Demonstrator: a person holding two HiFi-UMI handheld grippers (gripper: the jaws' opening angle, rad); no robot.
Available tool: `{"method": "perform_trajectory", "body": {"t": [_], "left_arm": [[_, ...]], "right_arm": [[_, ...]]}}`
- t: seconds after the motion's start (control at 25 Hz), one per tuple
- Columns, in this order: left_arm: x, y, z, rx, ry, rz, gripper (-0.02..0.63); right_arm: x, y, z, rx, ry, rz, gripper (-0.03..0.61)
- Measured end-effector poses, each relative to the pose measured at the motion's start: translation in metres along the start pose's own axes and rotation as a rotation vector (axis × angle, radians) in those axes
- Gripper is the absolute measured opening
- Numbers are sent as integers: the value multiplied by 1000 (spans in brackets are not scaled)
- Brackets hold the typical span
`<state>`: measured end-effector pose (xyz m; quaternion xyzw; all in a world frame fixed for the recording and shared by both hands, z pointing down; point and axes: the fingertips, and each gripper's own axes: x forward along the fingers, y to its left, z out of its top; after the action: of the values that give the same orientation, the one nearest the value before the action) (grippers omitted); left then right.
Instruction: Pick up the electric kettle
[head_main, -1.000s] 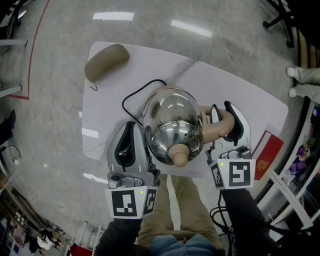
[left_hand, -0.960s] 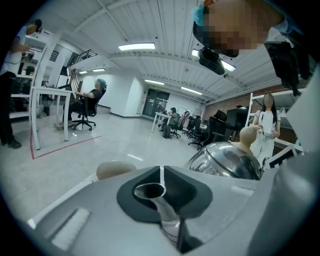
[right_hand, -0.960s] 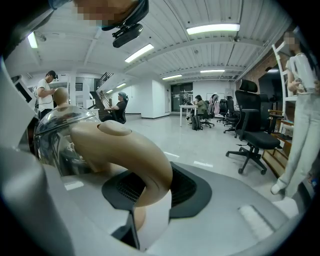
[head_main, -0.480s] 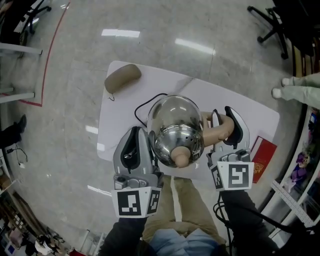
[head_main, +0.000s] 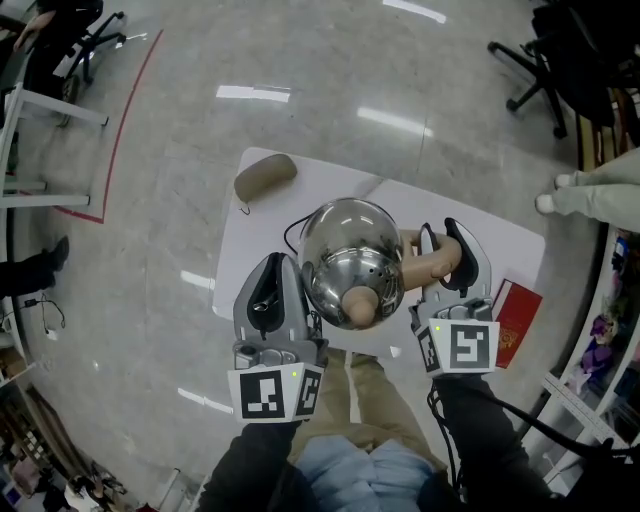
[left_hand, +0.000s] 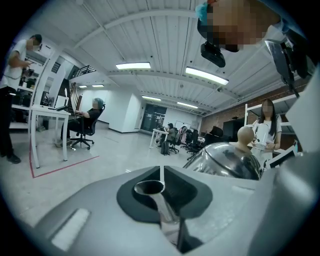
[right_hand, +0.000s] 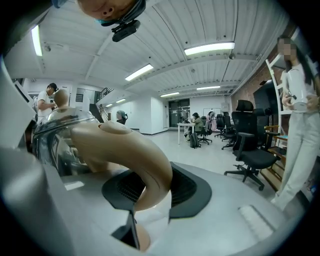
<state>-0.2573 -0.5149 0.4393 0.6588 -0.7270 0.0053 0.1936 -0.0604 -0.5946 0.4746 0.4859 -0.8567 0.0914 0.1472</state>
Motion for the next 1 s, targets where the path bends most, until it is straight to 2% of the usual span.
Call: {"method": "perform_trajectory", "body": {"t": [0.52, 1.0], "left_arm": [[-17, -12, 3, -4, -14, -21, 25], [-28, -15, 31, 11, -60, -31, 25]], "right_arm": [[-22, -3, 6, -6, -25, -18, 150], [-31, 3, 37, -16, -82, -24, 150]]}}
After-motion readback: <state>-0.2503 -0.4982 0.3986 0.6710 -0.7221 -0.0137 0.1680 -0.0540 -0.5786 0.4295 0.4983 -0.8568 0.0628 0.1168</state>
